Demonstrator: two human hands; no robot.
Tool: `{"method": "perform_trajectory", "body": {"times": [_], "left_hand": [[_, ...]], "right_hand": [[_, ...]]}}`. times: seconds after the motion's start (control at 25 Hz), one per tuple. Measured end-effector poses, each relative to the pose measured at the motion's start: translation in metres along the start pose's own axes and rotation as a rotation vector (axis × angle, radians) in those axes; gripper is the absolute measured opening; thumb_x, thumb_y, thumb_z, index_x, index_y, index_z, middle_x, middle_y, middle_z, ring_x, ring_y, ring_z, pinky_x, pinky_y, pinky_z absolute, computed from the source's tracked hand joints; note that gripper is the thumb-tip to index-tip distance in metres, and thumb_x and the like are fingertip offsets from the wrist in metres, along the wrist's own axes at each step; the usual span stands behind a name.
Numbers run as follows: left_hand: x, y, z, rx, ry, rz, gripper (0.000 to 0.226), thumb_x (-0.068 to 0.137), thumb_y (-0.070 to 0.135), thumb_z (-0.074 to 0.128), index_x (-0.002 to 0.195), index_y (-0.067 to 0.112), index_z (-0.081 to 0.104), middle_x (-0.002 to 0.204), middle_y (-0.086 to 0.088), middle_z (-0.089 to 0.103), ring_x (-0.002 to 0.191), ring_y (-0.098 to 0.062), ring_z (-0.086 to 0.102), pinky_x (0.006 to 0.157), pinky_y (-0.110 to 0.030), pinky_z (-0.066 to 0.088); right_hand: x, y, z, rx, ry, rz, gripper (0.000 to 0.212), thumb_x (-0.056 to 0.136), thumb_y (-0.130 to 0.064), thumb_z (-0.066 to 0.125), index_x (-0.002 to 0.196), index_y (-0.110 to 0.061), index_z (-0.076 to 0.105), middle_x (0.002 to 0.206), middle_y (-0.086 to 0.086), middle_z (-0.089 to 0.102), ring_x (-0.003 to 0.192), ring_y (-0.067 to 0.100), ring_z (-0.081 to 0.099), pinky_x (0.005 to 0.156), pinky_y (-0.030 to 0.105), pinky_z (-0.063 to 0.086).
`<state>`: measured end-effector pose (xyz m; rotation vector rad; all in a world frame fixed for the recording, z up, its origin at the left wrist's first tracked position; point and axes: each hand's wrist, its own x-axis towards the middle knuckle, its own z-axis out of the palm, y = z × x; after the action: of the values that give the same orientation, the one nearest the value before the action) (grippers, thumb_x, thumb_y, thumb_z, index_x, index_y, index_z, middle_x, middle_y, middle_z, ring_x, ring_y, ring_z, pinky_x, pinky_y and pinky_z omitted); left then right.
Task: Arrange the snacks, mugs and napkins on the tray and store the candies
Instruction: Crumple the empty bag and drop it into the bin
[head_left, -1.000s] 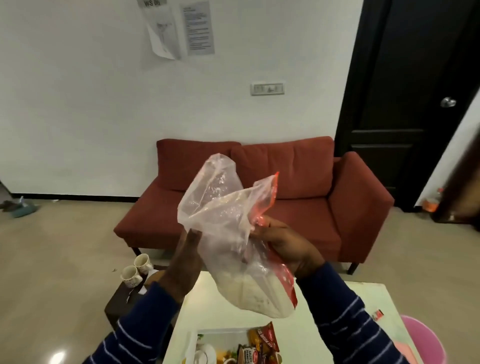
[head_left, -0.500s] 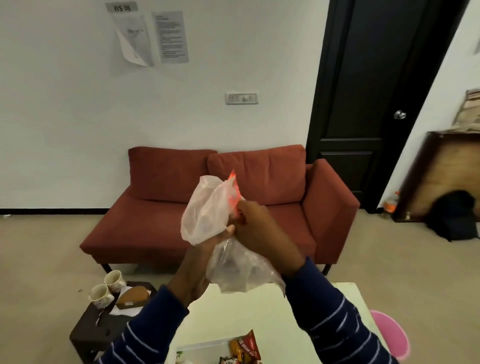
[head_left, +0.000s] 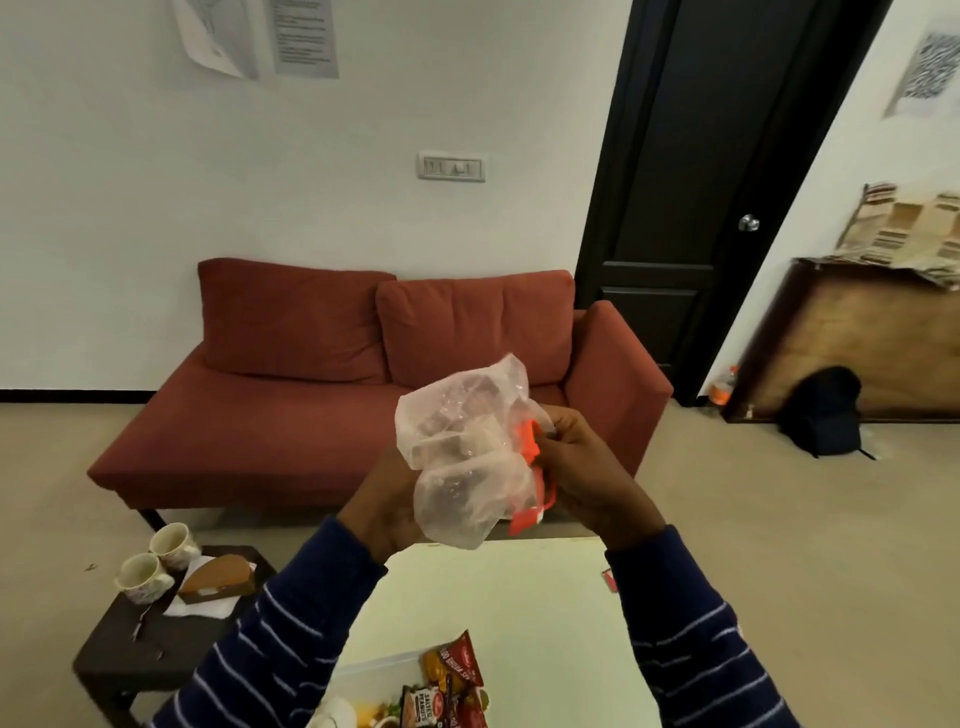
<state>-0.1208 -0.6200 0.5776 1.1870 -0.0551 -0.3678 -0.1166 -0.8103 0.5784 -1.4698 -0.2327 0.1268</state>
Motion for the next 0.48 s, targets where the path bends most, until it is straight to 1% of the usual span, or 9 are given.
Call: {"method": "perform_trajectory", "body": {"times": [0.04, 0.12, 0.16, 0.2, 0.24, 0.28, 0.32, 0.4, 0.48], "left_hand": [[0.002, -0.003, 0.007, -0.059, -0.076, -0.032, 0.018, 0.094, -0.002, 0.052, 0.105, 0.008, 0.062, 0.080, 0.000, 0.077, 0.075, -0.014, 0.074, 0.065, -0.030, 0.060], [0.009, -0.007, 0.013, -0.305, -0.298, -0.107, 0.052, 0.084, 0.029, 0.065, 0.132, 0.010, 0.059, 0.122, -0.014, 0.067, 0.111, -0.032, 0.064, 0.094, -0.050, 0.052], [0.015, -0.012, 0.019, -0.355, -0.375, -0.149, 0.070, 0.083, 0.051, 0.062, 0.141, 0.015, 0.051, 0.140, -0.016, 0.055, 0.128, -0.039, 0.051, 0.107, -0.060, 0.038], [0.019, -0.015, 0.028, -0.370, -0.466, -0.203, 0.085, 0.079, 0.071, 0.056, 0.146, 0.018, 0.045, 0.149, -0.016, 0.046, 0.137, -0.042, 0.039, 0.111, -0.065, 0.028], [0.024, -0.022, 0.037, -0.309, -0.498, -0.241, 0.097, 0.072, 0.083, 0.053, 0.146, 0.020, 0.045, 0.150, -0.017, 0.044, 0.138, -0.043, 0.037, 0.110, -0.067, 0.029], [0.027, -0.031, 0.056, -0.207, -0.513, -0.280, 0.101, 0.066, 0.086, 0.057, 0.144, 0.021, 0.048, 0.145, -0.017, 0.050, 0.134, -0.043, 0.044, 0.104, -0.065, 0.038], [0.031, -0.042, 0.076, -0.124, -0.477, -0.294, 0.098, 0.063, 0.080, 0.067, 0.141, 0.022, 0.050, 0.139, -0.016, 0.056, 0.127, -0.042, 0.052, 0.096, -0.062, 0.048], [0.039, -0.066, 0.123, -0.072, -0.347, -0.275, 0.092, 0.058, 0.051, 0.090, 0.134, 0.019, 0.050, 0.126, -0.017, 0.066, 0.114, -0.040, 0.063, 0.081, -0.053, 0.058], [0.052, -0.089, 0.171, -0.067, -0.245, -0.193, 0.084, 0.058, 0.030, 0.094, 0.130, 0.016, 0.054, 0.119, -0.017, 0.069, 0.107, -0.035, 0.068, 0.074, -0.046, 0.059]], "right_hand": [[-0.008, -0.002, -0.006, 0.003, 0.049, -0.039, 0.022, 0.095, 0.014, 0.045, 0.082, 0.013, 0.062, 0.068, 0.017, 0.054, 0.060, 0.029, 0.047, 0.053, 0.033, 0.042], [-0.023, -0.008, -0.026, -0.014, 0.117, -0.141, 0.047, 0.095, 0.013, 0.047, 0.066, -0.014, 0.073, 0.061, 0.003, 0.065, 0.055, 0.015, 0.061, 0.051, 0.026, 0.051], [-0.027, -0.010, -0.042, -0.028, 0.139, -0.202, 0.047, 0.093, 0.016, 0.048, 0.070, -0.014, 0.075, 0.068, 0.003, 0.070, 0.063, 0.012, 0.066, 0.058, 0.026, 0.055], [-0.031, -0.014, -0.055, -0.084, 0.140, -0.265, 0.036, 0.090, 0.020, 0.049, 0.078, -0.002, 0.075, 0.081, 0.010, 0.073, 0.075, 0.016, 0.068, 0.069, 0.033, 0.058], [-0.034, -0.013, -0.070, -0.143, 0.171, -0.318, 0.026, 0.085, 0.024, 0.051, 0.082, 0.008, 0.072, 0.093, 0.019, 0.070, 0.086, 0.023, 0.067, 0.078, 0.041, 0.056], [-0.040, -0.018, -0.087, -0.220, 0.192, -0.361, 0.019, 0.079, 0.027, 0.055, 0.080, 0.013, 0.068, 0.100, 0.021, 0.067, 0.093, 0.026, 0.064, 0.083, 0.045, 0.055], [-0.045, -0.019, -0.105, -0.311, 0.204, -0.410, 0.017, 0.075, 0.028, 0.061, 0.075, 0.012, 0.067, 0.102, 0.020, 0.065, 0.095, 0.025, 0.063, 0.085, 0.042, 0.054], [-0.063, -0.026, -0.144, -0.494, 0.215, -0.473, 0.023, 0.071, 0.025, 0.069, 0.067, 0.002, 0.068, 0.103, 0.012, 0.063, 0.097, 0.019, 0.061, 0.086, 0.033, 0.056], [-0.084, -0.028, -0.190, -0.605, 0.204, -0.431, 0.031, 0.076, 0.020, 0.067, 0.071, -0.010, 0.067, 0.114, 0.002, 0.061, 0.109, 0.010, 0.059, 0.093, 0.031, 0.057]]}}
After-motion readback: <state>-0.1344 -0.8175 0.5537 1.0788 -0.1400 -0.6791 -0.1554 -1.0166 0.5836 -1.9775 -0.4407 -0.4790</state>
